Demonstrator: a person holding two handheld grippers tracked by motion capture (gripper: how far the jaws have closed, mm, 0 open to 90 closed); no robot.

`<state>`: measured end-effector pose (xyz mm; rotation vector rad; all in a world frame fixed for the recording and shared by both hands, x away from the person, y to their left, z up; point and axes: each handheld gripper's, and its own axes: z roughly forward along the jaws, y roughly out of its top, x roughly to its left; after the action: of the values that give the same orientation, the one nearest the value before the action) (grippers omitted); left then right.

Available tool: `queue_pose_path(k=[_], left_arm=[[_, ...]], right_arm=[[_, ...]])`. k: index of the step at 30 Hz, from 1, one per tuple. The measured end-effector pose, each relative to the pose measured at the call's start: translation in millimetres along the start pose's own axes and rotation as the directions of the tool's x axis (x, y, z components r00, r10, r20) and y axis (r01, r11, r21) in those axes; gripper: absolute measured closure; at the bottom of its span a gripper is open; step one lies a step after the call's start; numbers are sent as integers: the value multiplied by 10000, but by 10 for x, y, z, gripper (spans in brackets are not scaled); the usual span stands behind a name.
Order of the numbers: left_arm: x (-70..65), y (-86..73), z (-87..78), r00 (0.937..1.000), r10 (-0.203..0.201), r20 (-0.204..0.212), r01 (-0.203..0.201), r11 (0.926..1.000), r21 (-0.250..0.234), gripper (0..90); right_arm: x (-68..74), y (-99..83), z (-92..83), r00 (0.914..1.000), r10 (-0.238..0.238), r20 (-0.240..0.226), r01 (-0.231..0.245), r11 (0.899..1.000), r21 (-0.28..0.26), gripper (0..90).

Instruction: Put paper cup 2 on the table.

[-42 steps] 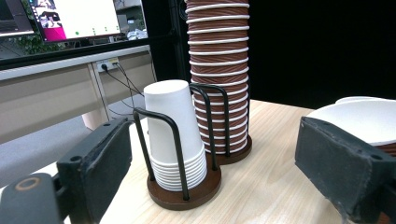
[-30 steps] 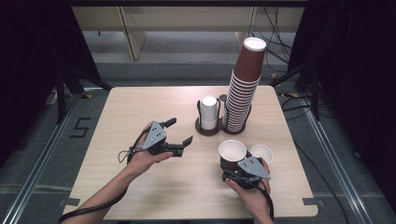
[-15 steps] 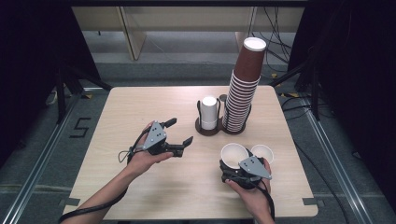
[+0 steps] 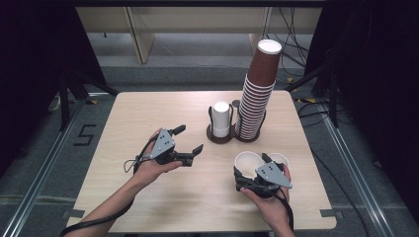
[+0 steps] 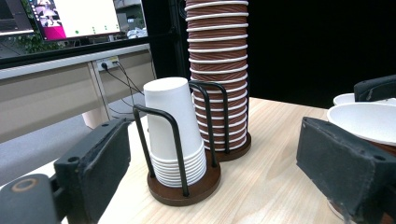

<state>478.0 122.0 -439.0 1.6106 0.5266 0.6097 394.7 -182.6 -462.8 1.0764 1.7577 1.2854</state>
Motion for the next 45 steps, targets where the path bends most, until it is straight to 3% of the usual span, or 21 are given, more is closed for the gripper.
queue_pose_path(k=[1,2,3,4,5,6,7,8,11,17,18,20,21,22,24,26,33,34,36,41,45], left_arm=[[-1,-2,0,10000,-12,11,12,10000,-23,94],[0,-2,-3,10000,5,9,-5,10000,1,94],[4,-3,-9,10000,73,9,-73,10000,58,94],[4,-5,-10,10000,63,12,-63,10000,42,93],[-5,-6,-6,10000,-72,2,72,10000,-55,93],[-1,-6,-11,10000,-28,0,28,10000,-17,93],[2,-5,-17,10000,15,-3,-15,10000,17,93],[3,-5,-19,10000,1,-1,-1,10000,-11,92],[12,0,-37,10000,3,-43,-3,10000,-13,92],[35,-14,-64,9998,106,-146,-106,9999,-28,92],[35,-17,-67,9998,75,-160,-76,10000,-41,92],[39,-20,-78,9998,82,-188,-83,10000,-45,92],[42,-22,-82,9998,90,-187,-91,9999,-77,92],[43,-24,-88,9998,64,-197,-66,9999,-95,92],[49,-28,-105,9997,75,-239,-76,10000,-43,92],[56,-40,-112,9996,73,-256,-75,9999,-83,92],[93,-80,-165,9992,20,-404,-22,10000,-41,93],[98,-89,-170,9991,4,-422,-8,10000,-85,93],[109,-100,-193,9989,51,-474,-50,10000,12,93],[132,-129,-243,9980,-37,-636,35,10000,-24,93],[144,-168,-285,9967,102,-804,-101,9999,19,94]], right_arm=[[13,7,-17,9997,200,107,-200,9998,51,6],[0,17,-3,9999,78,-81,-79,9999,-111,6],[-18,32,-13,9999,-147,66,148,9997,-193,6],[-6,42,-22,10000,62,4,-62,9999,-137,5],[-29,56,-19,9998,-181,75,183,9993,-334,6],[-25,69,-34,9999,-31,137,35,9996,-267,5],[-45,84,-35,9997,-204,139,209,9992,-344,5],[-34,95,-46,9999,116,118,-113,9996,-273,5],[-71,146,-65,9998,59,169,-51,9989,-476,6],[-101,237,-119,9989,469,-73,-473,9963,-722,6],[-117,247,-123,9995,304,77,-296,9957,-873,5],[-113,261,-137,9984,565,19,-561,9944,-893,6],[-138,276,-150,9996,223,174,-207,9959,-880,6],[-132,283,-159,9984,554,101,-544,9949,-848,6],[-173,308,-183,9991,312,271,-286,9956,-890,6],[-187,325,-204,9981,556,281,-529,9946,-895,6],[-340,368,-266,9957,488,786,-389,9916,-1234,6],[-352,375,-288,9937,691,888,-586,9916,-1157,6],[-428,390,-310,9927,520,1090,-378,9910,-1282,7],[-558,406,-378,9860,854,1433,-649,9877,-1422,8],[-688,411,-426,9795,814,1844,-531,9867,-1537,9]])
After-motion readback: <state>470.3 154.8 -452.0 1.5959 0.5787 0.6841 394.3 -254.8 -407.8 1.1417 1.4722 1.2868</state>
